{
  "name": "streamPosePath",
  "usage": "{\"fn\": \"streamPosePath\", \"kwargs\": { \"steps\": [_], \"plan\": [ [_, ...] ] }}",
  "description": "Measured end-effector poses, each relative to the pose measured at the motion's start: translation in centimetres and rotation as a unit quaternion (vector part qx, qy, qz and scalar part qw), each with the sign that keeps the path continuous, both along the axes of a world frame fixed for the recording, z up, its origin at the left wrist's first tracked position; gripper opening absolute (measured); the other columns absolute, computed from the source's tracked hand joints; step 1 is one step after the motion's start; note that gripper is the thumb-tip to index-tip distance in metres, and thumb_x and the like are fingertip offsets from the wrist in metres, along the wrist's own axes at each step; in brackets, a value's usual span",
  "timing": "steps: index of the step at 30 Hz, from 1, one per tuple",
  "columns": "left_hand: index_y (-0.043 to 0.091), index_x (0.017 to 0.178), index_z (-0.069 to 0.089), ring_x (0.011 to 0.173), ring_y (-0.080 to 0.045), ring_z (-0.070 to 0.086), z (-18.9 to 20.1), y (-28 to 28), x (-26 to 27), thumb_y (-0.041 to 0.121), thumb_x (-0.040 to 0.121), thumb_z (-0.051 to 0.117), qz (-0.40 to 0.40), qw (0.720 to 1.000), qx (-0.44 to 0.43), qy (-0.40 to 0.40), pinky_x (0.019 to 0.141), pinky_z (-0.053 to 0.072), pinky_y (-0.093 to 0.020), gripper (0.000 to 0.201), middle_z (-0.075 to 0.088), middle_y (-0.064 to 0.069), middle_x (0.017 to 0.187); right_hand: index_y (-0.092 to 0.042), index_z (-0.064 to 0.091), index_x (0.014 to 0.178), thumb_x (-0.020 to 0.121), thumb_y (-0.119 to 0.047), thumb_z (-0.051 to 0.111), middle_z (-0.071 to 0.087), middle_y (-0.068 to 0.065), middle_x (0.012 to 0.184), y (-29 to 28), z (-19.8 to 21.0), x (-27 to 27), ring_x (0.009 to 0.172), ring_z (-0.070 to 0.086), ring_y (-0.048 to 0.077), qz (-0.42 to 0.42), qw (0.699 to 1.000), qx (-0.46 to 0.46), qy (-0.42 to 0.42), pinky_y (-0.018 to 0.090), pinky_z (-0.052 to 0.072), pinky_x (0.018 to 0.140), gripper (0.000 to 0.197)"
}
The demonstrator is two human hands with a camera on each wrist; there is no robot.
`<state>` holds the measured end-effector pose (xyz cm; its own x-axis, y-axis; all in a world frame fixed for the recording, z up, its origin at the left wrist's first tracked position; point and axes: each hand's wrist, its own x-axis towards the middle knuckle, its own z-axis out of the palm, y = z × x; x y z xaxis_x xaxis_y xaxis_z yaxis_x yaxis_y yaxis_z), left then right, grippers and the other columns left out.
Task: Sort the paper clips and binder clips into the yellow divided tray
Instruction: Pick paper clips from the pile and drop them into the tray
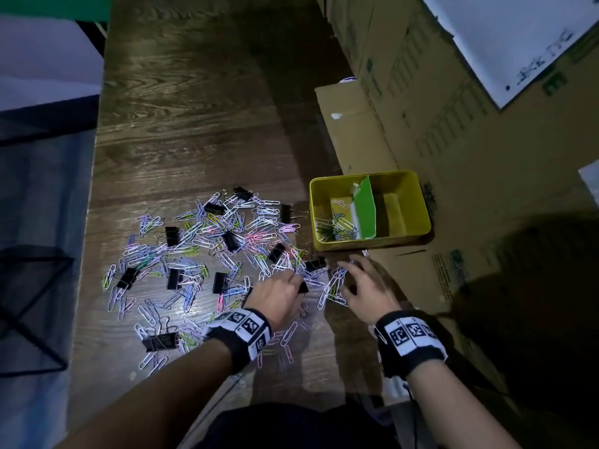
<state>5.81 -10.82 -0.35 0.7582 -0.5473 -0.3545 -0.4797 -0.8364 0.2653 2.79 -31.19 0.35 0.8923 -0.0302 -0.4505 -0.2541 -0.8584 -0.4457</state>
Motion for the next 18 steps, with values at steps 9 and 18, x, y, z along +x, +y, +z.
{"fn": "streamPosePath", "kwargs": {
  "steps": [9,18],
  "plan": [
    [0.011,0.122,0.049,0.095,-0.021,0.054,0.1,2.8,2.1,0.025,0.089,0.055,0.035,0.996,-0.034,-0.075,0.079,0.053,-0.035,0.036,0.047,-0.011,0.120,-0.027,0.044,0.135,0.084,-0.020,0.063,0.020,0.004,0.149,4.3,-1.5,-3.7,0.131,0.033,0.023,0.078,0.996,-0.028,0.017,0.033,0.035,0.106,0.055],
    [0.024,0.127,0.045,0.093,-0.022,0.057,-0.3,8.9,-8.6,0.054,0.077,0.057,0.048,0.994,0.083,-0.059,0.073,0.052,-0.041,0.059,0.055,-0.009,0.120,-0.021,0.027,0.139,0.071,-0.051,0.073,0.021,0.009,0.139,6.1,-1.1,-4.1,0.127,0.031,0.026,0.047,0.994,-0.056,0.083,0.036,0.039,0.102,0.087]
  ]
}}
